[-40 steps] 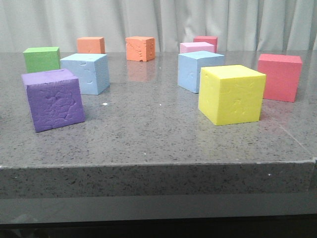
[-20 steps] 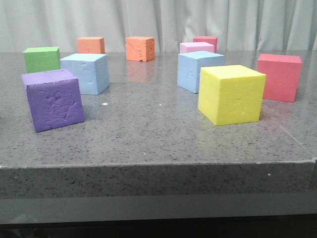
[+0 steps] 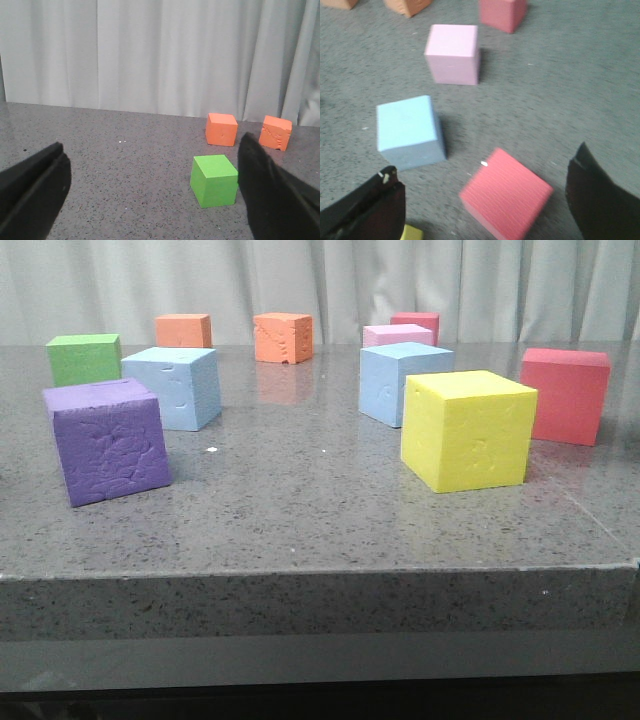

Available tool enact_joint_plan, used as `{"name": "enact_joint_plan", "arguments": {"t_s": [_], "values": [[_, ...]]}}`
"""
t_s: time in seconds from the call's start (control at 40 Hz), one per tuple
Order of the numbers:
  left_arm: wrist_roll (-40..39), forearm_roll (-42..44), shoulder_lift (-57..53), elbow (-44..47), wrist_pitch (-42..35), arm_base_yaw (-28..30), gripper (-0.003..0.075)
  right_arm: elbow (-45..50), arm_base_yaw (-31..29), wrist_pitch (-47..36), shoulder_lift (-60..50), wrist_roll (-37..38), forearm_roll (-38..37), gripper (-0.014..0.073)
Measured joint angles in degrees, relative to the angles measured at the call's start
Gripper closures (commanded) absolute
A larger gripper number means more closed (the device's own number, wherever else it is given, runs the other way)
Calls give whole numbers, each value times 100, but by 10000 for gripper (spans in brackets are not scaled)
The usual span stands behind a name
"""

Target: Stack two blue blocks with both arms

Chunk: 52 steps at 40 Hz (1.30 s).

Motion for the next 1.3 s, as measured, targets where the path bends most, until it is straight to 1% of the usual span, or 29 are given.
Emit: {"name": "enact_joint_plan", "arguments": {"t_s": [0.25, 0.45, 0.63, 0.98, 1.03, 1.08, 1.2, 1.25, 1.3], "values": [[0, 0, 0, 0, 0, 0, 62, -1753, 717, 1012, 1671, 0, -12, -59], [0, 0, 0, 0, 0, 0, 62, -2708, 889, 1496, 2652, -4, -22, -59], [0, 0, 0, 0, -8, 0, 62, -3098, 889, 1748, 3184, -4, -34, -59], [0, 0, 0, 0, -116, 0, 62, -3151, 889, 1838, 3673, -15, -47, -56], [0, 0, 0, 0, -129, 0, 62, -3151, 889, 1863, 3699, -15, -47, -36], [0, 0, 0, 0, -129, 0, 62, -3151, 889, 1907, 3722, -15, -47, 14], [0, 0, 0, 0, -142, 0, 62, -3151, 889, 2011, 3731, -15, -47, 188], [0, 0, 0, 0, -142, 0, 62, -3160, 889, 2036, 3731, -15, -60, 210], [0, 0, 0, 0, -142, 0, 62, -3163, 889, 2048, 3731, -15, -60, 209]]}}
